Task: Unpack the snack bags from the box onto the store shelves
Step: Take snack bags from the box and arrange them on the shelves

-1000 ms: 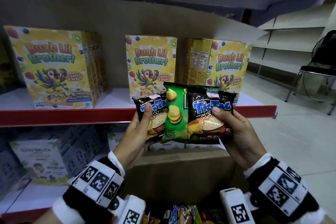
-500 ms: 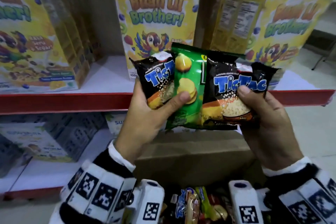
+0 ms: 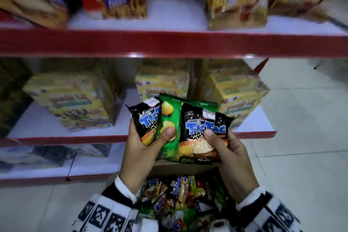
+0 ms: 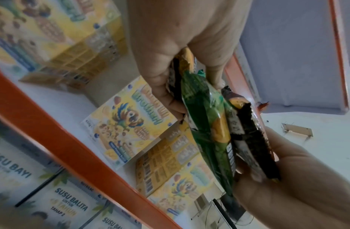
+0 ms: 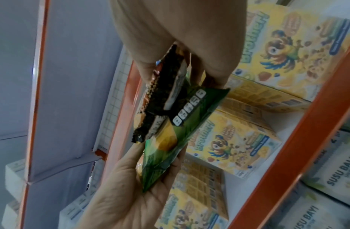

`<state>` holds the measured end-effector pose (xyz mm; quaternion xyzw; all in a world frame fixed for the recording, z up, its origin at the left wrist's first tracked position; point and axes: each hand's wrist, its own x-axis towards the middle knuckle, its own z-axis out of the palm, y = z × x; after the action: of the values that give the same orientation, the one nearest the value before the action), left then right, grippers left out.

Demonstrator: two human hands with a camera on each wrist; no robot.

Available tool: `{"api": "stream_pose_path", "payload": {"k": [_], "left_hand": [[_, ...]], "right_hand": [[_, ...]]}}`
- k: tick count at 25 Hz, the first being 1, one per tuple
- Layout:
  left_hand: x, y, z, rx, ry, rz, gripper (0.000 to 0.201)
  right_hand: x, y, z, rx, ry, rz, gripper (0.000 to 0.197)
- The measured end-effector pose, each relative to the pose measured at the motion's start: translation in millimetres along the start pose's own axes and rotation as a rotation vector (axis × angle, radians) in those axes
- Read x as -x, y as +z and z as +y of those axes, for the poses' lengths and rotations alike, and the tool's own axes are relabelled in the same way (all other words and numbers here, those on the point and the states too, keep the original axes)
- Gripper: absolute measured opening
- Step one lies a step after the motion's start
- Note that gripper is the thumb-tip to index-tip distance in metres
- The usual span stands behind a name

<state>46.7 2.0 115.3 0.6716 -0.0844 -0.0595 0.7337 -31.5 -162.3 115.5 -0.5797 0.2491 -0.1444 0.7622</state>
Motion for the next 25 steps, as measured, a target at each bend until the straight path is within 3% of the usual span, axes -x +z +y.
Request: {"api": "stream_pose_path", "payload": {"k": [3, 5, 8, 14, 19, 25], "left_hand": [[23, -5, 91, -0.044, -0.038, -0.036, 0.079], [27, -12, 173, -0.064, -0.049, -0.039, 0.085], [28, -10, 222, -0.058, -0.012, -0.036, 0.095], [14, -11, 378, 0.034, 0.184, -0.082, 0.075], [-2, -16, 472, 0.076, 0.340, -0.116, 0.072], [-12, -27, 521, 0.089, 0.384, -0.177, 0.078]], "right_hand": [[43, 8, -74, 0.000, 0.077, -0.067, 0.088], [71, 23, -156, 0.001, 0.069, -0.138, 0.079], [87, 33, -211, 0.054, -0.017, -0.201, 0.068], [123, 77, -369, 0.050, -0.269, -0.271, 0.049], [138, 114, -450, 0.055, -0.456, -0.255, 0.048], [154, 141, -485, 0.025, -0.495, -0.249, 0.040]]}}
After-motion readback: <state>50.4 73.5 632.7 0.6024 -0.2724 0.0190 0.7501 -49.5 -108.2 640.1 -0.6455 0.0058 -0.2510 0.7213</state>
